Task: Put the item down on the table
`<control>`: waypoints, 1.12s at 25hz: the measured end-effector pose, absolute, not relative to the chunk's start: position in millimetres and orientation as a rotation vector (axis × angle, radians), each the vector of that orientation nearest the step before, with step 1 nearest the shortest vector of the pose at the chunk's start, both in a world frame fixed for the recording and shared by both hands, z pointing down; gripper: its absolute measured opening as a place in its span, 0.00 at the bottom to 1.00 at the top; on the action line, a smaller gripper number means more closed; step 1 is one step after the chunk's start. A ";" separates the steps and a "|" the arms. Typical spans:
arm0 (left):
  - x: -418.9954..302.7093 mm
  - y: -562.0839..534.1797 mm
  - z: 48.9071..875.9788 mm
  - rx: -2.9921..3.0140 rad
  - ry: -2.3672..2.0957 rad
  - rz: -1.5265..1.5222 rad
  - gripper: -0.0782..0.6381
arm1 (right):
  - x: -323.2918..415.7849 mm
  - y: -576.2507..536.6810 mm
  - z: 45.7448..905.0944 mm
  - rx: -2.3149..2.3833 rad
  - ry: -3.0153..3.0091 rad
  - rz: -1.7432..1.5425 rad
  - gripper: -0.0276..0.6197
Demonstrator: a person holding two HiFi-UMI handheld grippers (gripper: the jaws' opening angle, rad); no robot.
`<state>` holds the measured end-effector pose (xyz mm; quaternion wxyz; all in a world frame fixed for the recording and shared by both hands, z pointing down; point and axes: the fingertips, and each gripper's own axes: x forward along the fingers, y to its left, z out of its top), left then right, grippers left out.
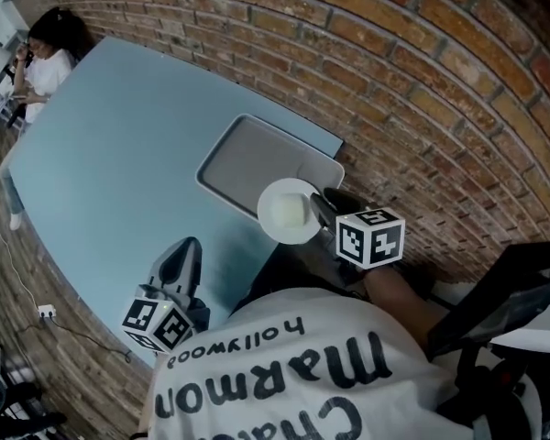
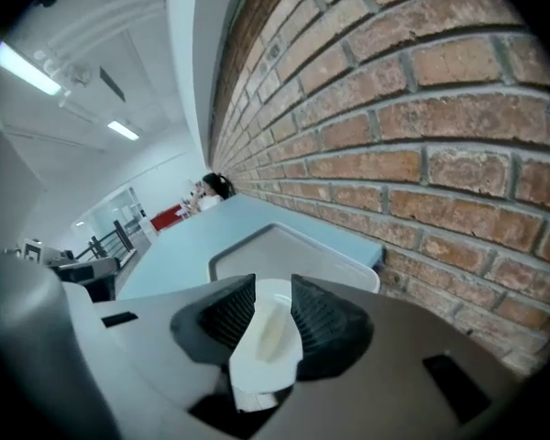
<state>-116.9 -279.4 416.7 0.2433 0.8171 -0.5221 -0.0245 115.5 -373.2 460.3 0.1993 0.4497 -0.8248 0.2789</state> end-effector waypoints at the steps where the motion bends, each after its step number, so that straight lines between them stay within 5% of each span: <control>1: -116.9 -280.7 414.9 2.238 -1.428 -0.070 0.12 | 109.2 -372.9 446.8 1.243 -2.372 0.755 0.24; 12: -113.0 -277.4 413.3 2.278 -1.388 -0.040 0.12 | 83.4 -358.0 365.4 1.178 -2.708 0.628 0.08; 28: -115.0 -273.5 411.7 2.293 -1.359 -0.028 0.12 | 79.2 -342.7 374.8 1.153 -2.661 0.625 0.06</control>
